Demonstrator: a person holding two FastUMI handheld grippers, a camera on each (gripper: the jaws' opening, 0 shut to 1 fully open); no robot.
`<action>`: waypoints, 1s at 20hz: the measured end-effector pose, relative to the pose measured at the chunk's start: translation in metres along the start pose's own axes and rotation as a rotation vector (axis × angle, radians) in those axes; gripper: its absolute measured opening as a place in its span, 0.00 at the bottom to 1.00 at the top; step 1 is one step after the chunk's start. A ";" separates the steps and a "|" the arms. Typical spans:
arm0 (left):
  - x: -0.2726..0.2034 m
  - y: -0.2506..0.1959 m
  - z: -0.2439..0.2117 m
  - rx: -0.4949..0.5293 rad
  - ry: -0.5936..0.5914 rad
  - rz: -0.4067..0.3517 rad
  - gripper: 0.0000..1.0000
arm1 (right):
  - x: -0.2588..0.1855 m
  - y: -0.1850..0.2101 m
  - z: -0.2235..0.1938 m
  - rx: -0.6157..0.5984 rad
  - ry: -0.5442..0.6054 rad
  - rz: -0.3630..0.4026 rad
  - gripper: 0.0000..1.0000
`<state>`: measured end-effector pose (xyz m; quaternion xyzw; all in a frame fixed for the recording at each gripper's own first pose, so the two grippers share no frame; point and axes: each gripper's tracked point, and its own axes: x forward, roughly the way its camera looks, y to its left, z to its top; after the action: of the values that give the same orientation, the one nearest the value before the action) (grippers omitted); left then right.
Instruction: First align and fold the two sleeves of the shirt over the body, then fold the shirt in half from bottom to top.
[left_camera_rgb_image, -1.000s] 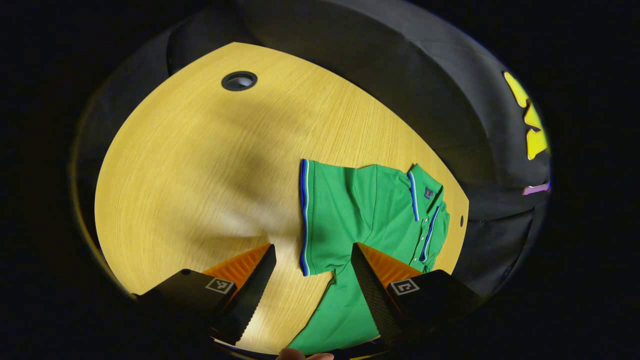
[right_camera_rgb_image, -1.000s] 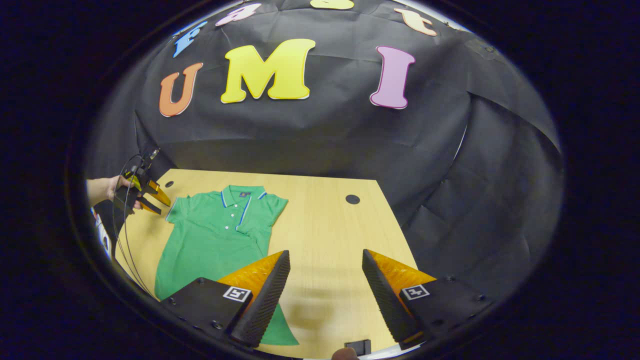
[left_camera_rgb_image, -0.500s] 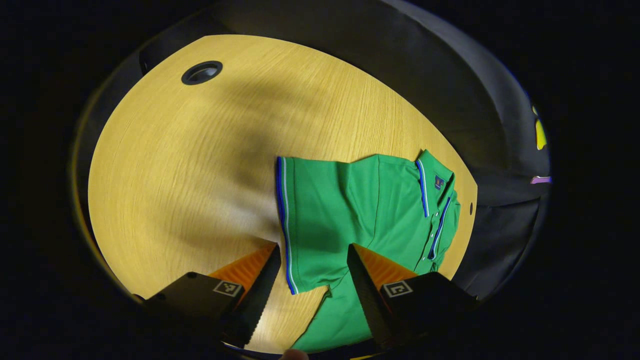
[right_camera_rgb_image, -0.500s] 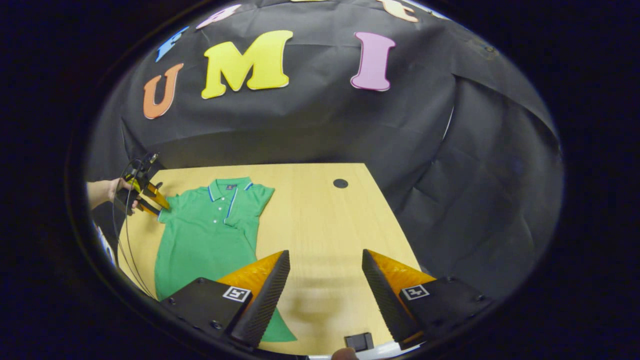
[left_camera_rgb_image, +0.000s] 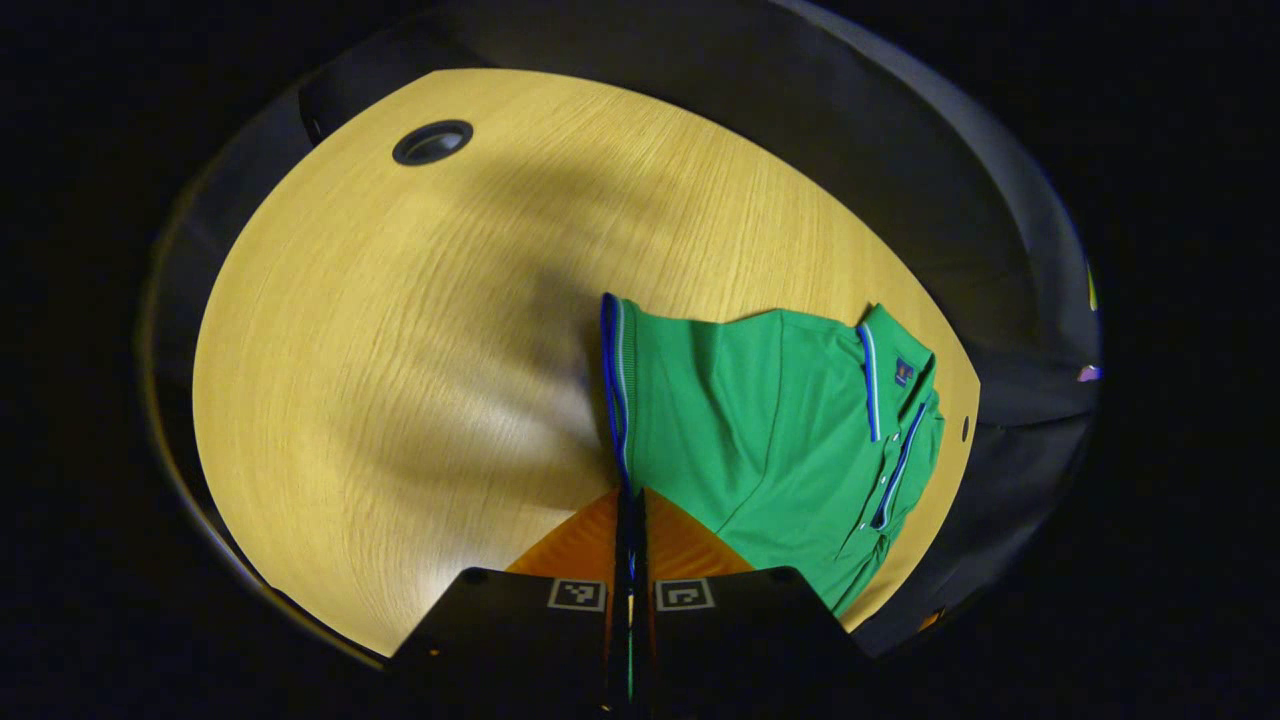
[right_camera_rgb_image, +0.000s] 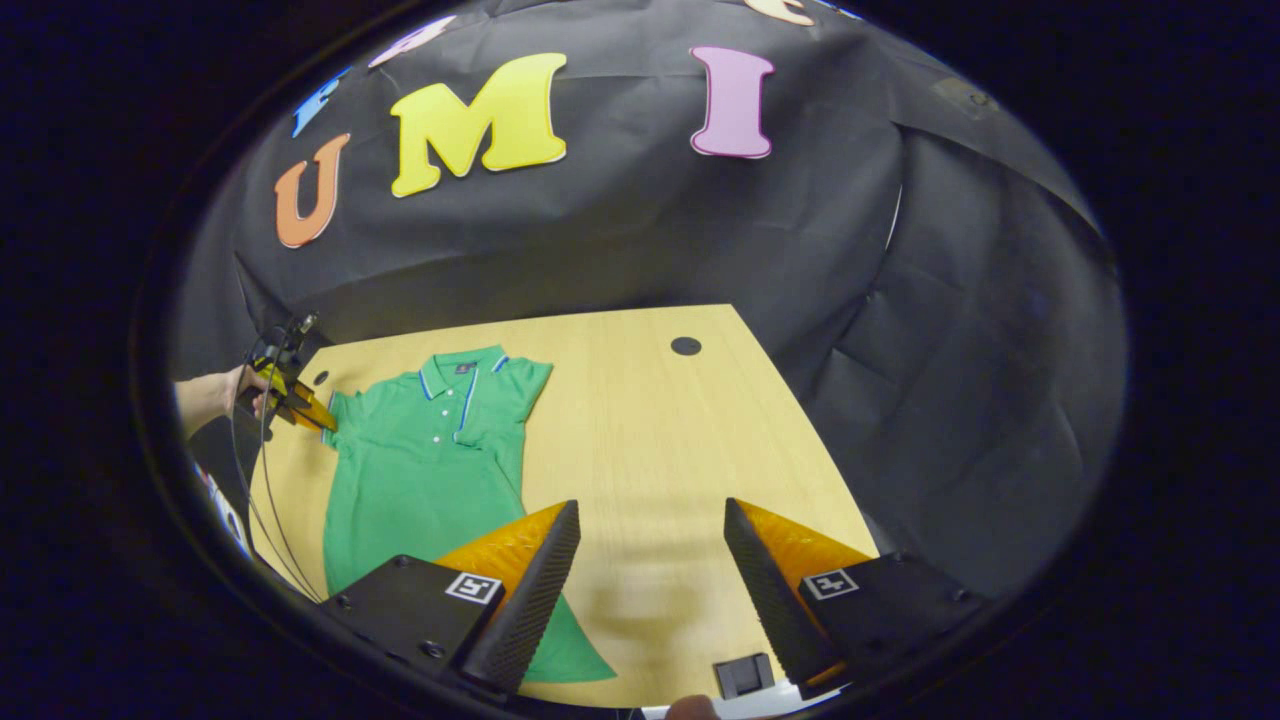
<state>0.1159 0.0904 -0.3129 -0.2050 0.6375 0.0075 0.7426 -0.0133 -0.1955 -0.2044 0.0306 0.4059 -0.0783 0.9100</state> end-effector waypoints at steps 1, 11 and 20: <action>-0.007 -0.006 0.003 0.017 -0.019 -0.004 0.04 | -0.001 0.003 -0.001 0.002 0.000 0.006 0.93; -0.002 -0.105 -0.006 0.262 -0.054 0.011 0.04 | -0.037 -0.003 -0.021 0.027 -0.022 -0.012 0.93; 0.043 -0.169 -0.042 0.303 0.013 -0.048 0.08 | -0.047 -0.014 -0.044 0.073 -0.005 -0.037 0.93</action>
<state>0.1300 -0.0885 -0.3078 -0.1059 0.6310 -0.1077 0.7609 -0.0787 -0.1985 -0.1990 0.0559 0.4011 -0.1099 0.9077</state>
